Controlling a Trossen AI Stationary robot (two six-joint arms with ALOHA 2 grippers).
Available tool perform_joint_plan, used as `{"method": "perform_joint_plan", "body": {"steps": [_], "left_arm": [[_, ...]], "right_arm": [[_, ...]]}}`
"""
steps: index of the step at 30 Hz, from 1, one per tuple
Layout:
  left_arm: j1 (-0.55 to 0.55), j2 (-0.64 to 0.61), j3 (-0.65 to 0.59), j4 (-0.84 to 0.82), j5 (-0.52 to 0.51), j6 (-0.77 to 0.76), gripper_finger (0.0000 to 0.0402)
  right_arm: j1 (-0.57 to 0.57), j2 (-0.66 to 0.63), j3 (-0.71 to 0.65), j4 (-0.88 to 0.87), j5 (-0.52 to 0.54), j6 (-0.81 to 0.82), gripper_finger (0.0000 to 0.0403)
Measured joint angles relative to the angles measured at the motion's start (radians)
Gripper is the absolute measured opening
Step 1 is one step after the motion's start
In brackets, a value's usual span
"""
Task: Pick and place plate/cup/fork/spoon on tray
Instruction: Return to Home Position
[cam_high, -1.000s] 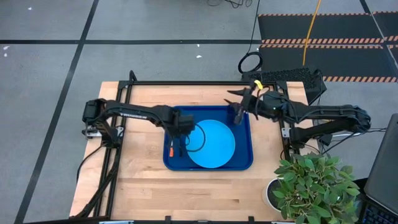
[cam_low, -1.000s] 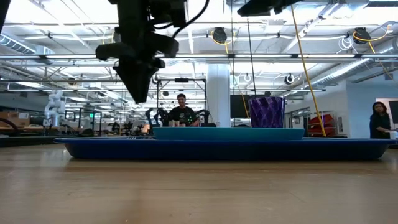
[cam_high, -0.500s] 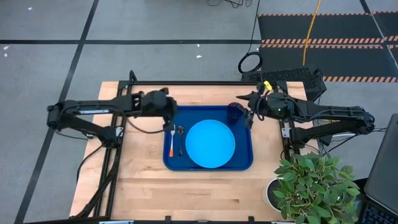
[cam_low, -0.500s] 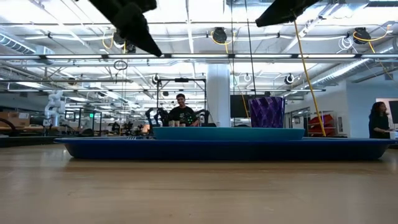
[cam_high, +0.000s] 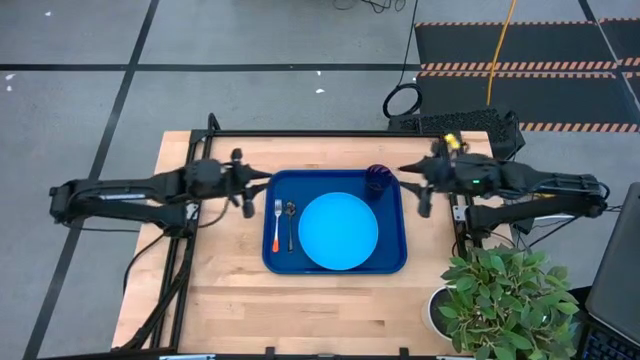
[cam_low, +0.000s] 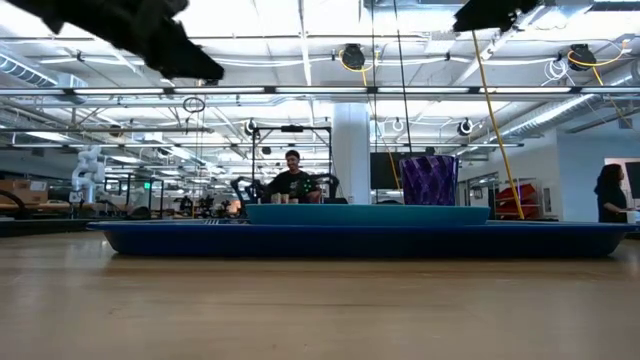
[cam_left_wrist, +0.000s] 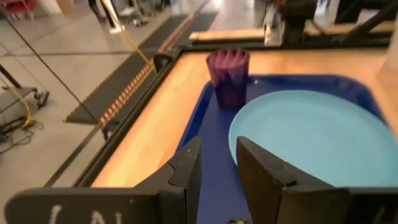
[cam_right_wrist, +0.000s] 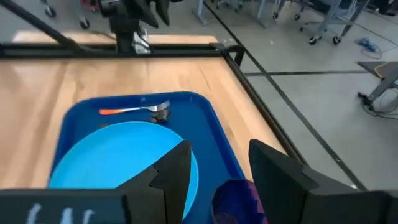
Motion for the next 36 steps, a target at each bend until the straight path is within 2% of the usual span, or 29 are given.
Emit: {"method": "perform_joint_plan", "body": {"steps": [6,10,18,28,32,36], "left_arm": [[-0.038,-0.216,-0.101,-0.008,0.001,-0.045,0.0104],[-0.063,-0.325,-0.151,-0.031,0.002,-0.053,0.0104],[-0.073,-0.464,-0.246,-0.037,-0.002,-0.102,0.0104],[-0.093,-0.569,-0.346,-0.036,0.0,-0.139,0.0104],[-0.117,-0.598,-0.373,-0.033,0.0,-0.16,0.0104],[-0.135,-0.62,-0.412,-0.006,-0.005,-0.167,0.0104]], "right_arm": [[0.025,-0.153,-0.007,-0.166,0.002,0.099,0.0157],[0.046,-0.247,-0.097,-0.195,0.001,0.138,0.0157],[0.054,-0.445,-0.298,-0.116,0.002,0.162,0.0157],[0.054,-0.741,-0.358,-0.111,-0.025,0.26,0.0157],[0.054,-0.739,-0.382,-0.104,-0.029,0.292,0.0157],[0.054,-0.716,-0.441,-0.015,-0.052,0.281,0.0157]]}}
